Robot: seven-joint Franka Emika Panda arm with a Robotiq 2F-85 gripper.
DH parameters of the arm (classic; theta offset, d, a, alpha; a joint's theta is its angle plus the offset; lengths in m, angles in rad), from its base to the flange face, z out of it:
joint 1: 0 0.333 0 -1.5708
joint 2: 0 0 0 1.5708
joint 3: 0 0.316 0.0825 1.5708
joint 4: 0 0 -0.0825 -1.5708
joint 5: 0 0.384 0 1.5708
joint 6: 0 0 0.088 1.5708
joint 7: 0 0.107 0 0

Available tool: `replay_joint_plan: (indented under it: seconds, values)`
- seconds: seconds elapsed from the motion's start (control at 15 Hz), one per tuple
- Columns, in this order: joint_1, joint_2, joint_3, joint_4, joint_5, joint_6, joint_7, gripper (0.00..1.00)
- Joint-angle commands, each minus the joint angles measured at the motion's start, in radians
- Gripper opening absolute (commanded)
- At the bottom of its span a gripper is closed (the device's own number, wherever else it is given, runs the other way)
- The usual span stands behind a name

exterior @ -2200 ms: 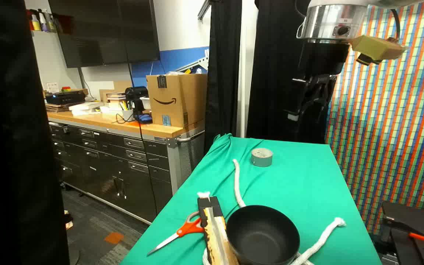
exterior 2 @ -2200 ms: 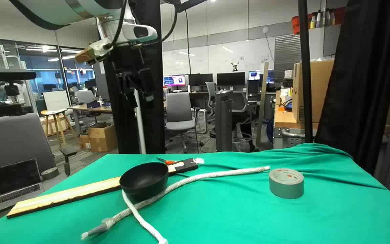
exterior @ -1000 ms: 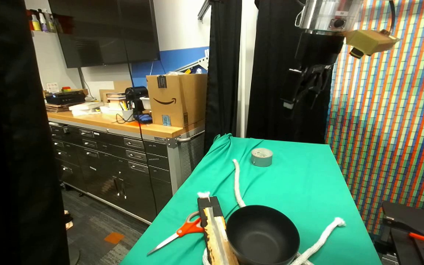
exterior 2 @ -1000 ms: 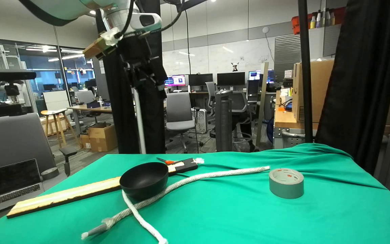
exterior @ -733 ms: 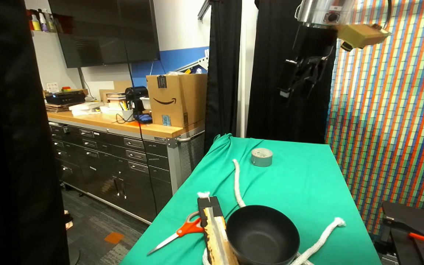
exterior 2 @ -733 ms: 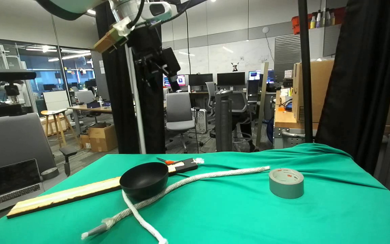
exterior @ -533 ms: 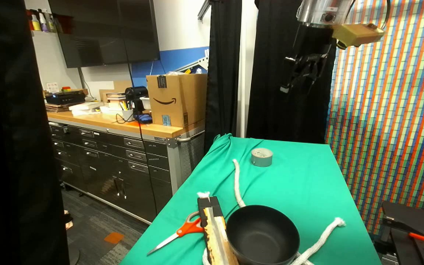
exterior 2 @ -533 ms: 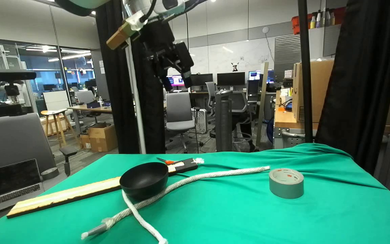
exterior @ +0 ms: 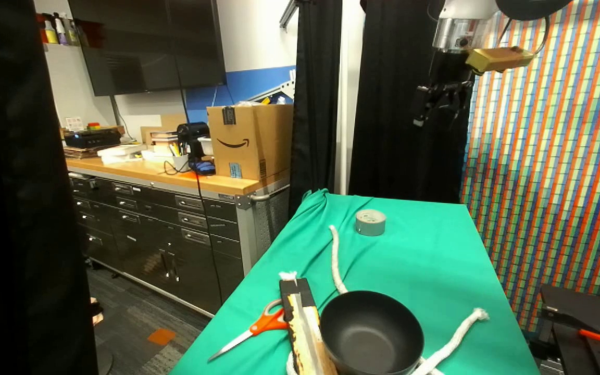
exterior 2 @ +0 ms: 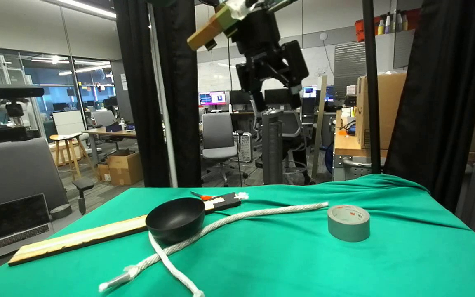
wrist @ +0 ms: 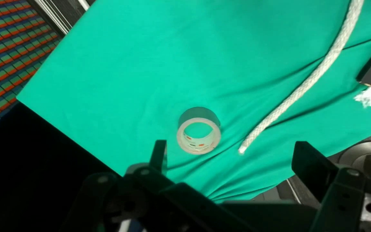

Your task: Pick up the seal tape and put it in the bowl

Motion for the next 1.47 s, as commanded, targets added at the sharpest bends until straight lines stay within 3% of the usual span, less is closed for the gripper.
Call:
replay_joint_plan:
  seconds: [0.0,0.67,1.07,1.4]
  values:
    - [-0.043,0.044,-0.059,0.037,0.023,-0.015,-0.064,1.0]
    - [-0.059,0.25,-0.114,0.224,0.052,-0.183,-0.08,1.0]
    - [-0.063,0.367,-0.149,0.264,0.194,-0.086,-0.07,1.0]
    - [-0.065,0.446,-0.177,0.251,0.309,0.069,-0.078,1.0]
